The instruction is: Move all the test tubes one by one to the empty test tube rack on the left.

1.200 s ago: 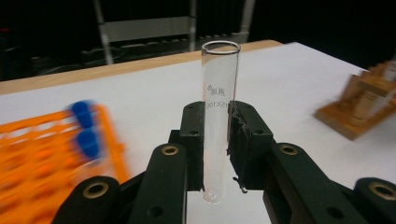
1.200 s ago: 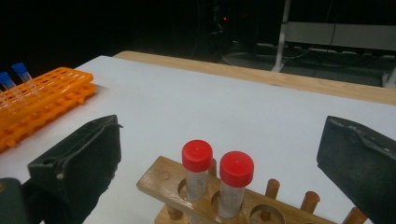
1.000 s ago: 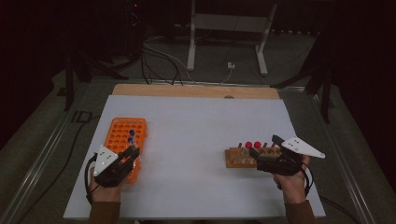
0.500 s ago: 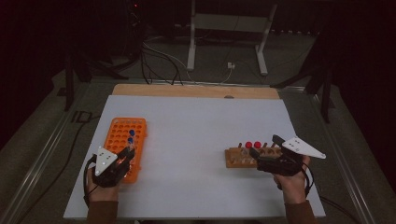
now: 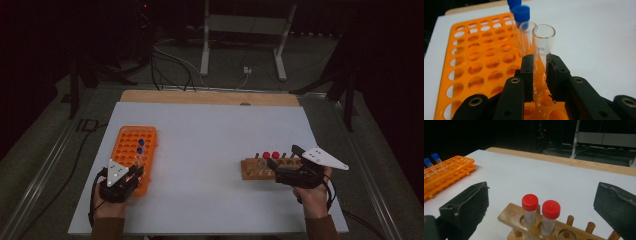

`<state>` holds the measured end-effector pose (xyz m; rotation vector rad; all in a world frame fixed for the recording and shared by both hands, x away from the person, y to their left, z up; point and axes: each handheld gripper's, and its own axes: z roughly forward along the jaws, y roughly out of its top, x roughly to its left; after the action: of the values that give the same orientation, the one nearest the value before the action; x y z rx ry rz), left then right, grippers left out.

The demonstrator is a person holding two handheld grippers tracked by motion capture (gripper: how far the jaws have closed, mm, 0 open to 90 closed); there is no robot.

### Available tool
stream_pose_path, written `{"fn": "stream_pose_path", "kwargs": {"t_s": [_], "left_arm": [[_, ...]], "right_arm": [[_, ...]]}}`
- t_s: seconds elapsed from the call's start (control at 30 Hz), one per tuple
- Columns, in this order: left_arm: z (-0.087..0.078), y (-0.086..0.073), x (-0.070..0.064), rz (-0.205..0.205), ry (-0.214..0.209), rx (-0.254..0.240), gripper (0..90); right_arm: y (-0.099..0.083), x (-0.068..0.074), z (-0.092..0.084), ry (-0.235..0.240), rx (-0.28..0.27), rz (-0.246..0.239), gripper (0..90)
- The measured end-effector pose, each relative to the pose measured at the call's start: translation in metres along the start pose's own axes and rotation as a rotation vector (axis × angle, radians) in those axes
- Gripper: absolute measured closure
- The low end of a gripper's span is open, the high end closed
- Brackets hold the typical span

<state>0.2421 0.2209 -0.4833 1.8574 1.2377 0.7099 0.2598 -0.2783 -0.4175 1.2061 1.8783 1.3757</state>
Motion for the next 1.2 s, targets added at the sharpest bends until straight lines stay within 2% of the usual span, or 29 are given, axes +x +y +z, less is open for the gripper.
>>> {"fn": "stream_pose_path", "kwargs": {"t_s": [0.5,0.8,0.93,1.03,1.2], "left_arm": [[0.006,-0.002,0.001,-0.004,-0.002,0.064,76.9],[0.006,-0.002,0.002,-0.024,-0.011,0.061,75.9],[0.004,-0.003,0.003,-0.050,-0.019,0.055,66.1],[0.001,-0.002,0.004,-0.064,-0.021,0.033,59.2],[-0.007,0.001,0.005,-0.103,-0.039,-0.018,44.8]], "right_arm": [[-0.001,0.001,0.002,0.003,0.007,-0.009,0.0],[-0.003,-0.001,0.003,0.004,0.013,-0.009,0.0],[-0.004,-0.004,0.004,0.004,0.022,-0.004,0.0],[-0.004,-0.007,0.006,0.007,0.031,0.009,0.1],[-0.007,-0.013,0.006,-0.017,0.045,0.009,7.9]]}}
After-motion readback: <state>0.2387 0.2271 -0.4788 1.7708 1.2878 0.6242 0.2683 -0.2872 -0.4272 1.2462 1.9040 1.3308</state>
